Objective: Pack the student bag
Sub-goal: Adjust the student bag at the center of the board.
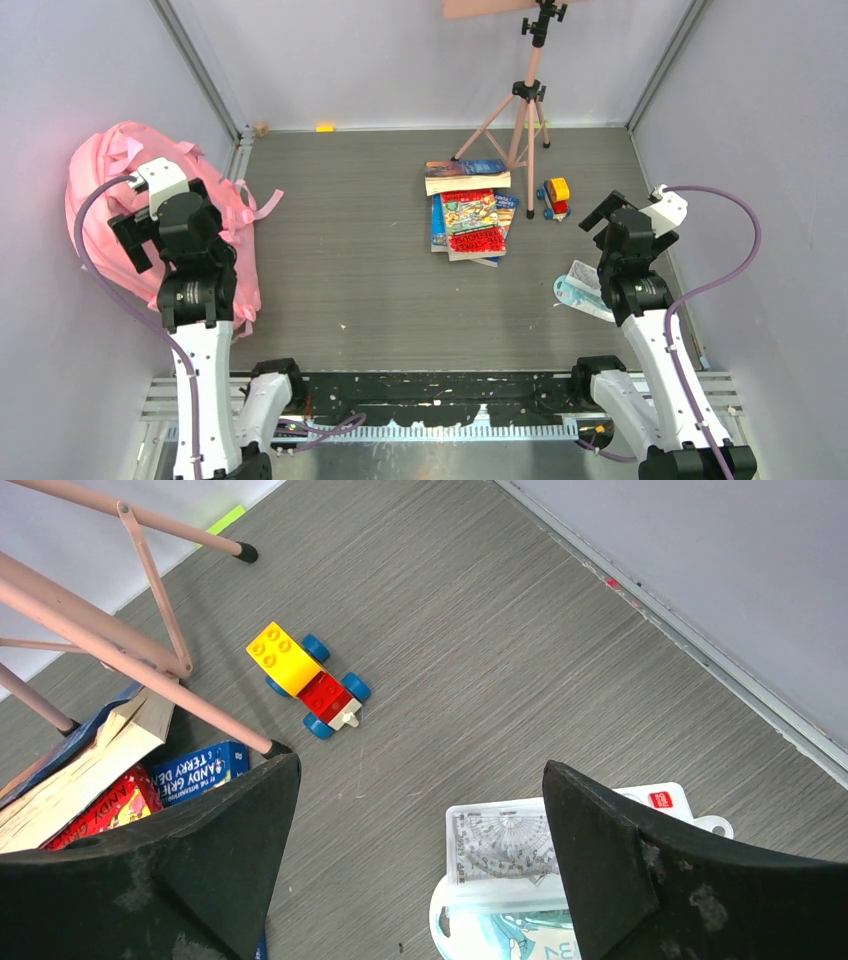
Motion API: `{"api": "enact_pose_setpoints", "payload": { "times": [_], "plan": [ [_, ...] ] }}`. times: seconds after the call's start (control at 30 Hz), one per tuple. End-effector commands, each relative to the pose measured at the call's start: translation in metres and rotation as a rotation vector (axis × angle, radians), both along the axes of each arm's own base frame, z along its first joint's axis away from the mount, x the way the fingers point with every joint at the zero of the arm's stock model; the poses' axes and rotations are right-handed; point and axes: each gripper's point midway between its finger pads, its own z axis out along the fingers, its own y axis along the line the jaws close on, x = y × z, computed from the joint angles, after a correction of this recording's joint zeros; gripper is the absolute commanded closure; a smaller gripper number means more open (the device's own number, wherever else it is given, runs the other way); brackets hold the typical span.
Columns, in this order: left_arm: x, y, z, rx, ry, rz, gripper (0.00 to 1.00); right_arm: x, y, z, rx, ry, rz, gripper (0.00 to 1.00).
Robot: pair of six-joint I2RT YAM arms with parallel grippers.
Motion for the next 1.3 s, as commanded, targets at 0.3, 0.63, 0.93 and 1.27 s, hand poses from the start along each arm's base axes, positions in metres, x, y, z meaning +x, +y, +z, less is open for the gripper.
{"api": "enact_pose_setpoints", "payload": {
  "times": [0.3, 0.63, 0.93, 1.27],
  "plan": [
    [-0.053, 0.036, 0.019, 0.120, -0.133, 0.327, 0.02, 0.007, 0.000, 0.008, 0.009, -0.041, -0.005, 0.02],
    [-0.025, 0.032, -0.012, 0.026, -0.127, 0.220, 0.09, 0.007, 0.003, 0.007, 0.017, -0.042, 0.007, 0.02],
    [-0.003, 0.039, -0.038, -0.078, -0.095, 0.201, 0.28, 0.008, 0.006, 0.008, 0.028, -0.048, 0.028, 0.03],
    [0.026, 0.017, -0.043, -0.123, -0.089, 0.007, 1.00, 0.012, 0.009, 0.005, 0.034, -0.033, 0.041, 0.03]
  ]
}}
